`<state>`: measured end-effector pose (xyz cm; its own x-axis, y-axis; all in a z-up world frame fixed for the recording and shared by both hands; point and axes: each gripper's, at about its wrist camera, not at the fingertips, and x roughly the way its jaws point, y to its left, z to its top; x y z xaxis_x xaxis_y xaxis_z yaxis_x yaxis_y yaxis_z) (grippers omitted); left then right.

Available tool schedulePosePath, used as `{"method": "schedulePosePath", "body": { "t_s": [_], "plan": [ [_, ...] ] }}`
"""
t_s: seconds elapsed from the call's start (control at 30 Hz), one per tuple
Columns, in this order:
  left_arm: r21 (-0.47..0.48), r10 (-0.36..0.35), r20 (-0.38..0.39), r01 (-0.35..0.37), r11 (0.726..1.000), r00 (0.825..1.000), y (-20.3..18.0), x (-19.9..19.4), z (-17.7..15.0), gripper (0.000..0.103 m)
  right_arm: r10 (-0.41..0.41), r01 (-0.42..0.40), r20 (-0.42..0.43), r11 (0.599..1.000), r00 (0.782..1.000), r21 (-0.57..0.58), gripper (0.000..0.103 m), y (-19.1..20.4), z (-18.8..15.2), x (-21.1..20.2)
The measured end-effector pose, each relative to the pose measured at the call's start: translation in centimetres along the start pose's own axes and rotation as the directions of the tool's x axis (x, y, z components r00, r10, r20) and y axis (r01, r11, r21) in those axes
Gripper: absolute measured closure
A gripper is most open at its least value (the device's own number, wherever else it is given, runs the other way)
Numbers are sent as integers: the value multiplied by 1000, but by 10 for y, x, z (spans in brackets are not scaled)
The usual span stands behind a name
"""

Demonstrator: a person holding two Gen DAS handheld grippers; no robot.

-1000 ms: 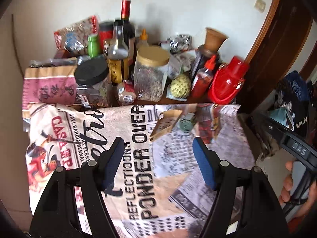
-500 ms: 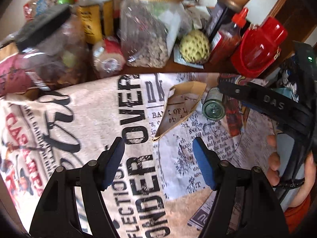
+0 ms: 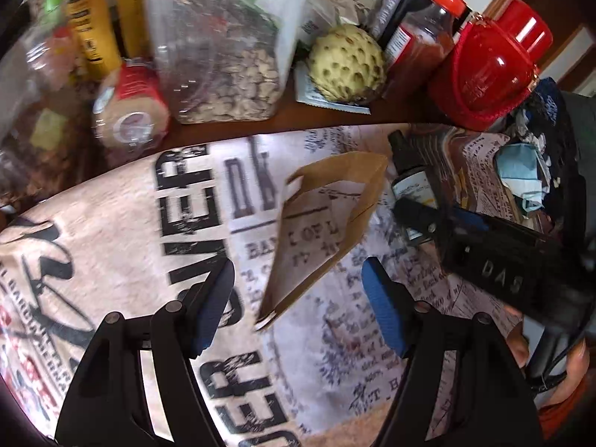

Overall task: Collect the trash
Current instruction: 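Grasp the brown paper scrap with the left tool while the right tool grasps the green spray bottle, then lift the paper scrap and green bottle and carry them down over the bucket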

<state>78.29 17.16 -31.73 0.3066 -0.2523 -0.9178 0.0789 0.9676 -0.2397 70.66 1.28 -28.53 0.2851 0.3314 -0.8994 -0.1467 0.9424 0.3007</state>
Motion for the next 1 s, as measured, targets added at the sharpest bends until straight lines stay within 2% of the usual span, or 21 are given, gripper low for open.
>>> {"method": "schedulePosePath", "body": {
  "t_s": [0.07,0.17,0.27,0.3,0.33,0.4,0.5,0.63,0.8,0.9,1.0],
  "plan": [
    [5,-11,-12,11,1000,1000,-3,7,3,33,-7,7,11,1000,1000,-16,65,-2,-4,-3],
    [18,19,4,-19,1000,1000,-9,13,4,36,-22,23,31,999,999,-38,65,-9,-15,-15],
    [-3,6,13,-6,1000,1000,-11,14,6,54,-28,30,37,998,999,-49,65,-16,-25,-30],
    [-10,1,8,-1,1000,1000,-11,14,6,64,-27,29,38,998,999,-48,65,-19,-28,-35],
    [-16,-8,-1,7,1000,1000,-12,13,7,79,-27,29,39,998,999,-49,65,-22,-33,-40],
    [-38,-42,-10,41,998,999,-14,8,6,91,-32,34,44,998,999,-51,65,-26,-34,-50],
    [-35,-39,28,40,999,999,-21,-10,4,96,-27,30,58,998,998,-47,65,-31,-41,-71],
    [-27,-15,80,17,999,997,-36,-40,-1,97,-8,12,93,999,996,-41,65,-33,-42,-100],
    [-55,-6,161,15,998,987,-58,-90,-9,97,20,-9,175,998,984,-65,65,-34,-46,-150],
    [-66,3,221,11,998,975,-76,-123,-21,97,35,-13,233,995,972,-94,65,-35,-50,-182],
    [-69,49,283,-31,997,958,-101,-157,-36,97,58,-23,287,992,956,-124,65,-38,-59,-213]
  ]
}}
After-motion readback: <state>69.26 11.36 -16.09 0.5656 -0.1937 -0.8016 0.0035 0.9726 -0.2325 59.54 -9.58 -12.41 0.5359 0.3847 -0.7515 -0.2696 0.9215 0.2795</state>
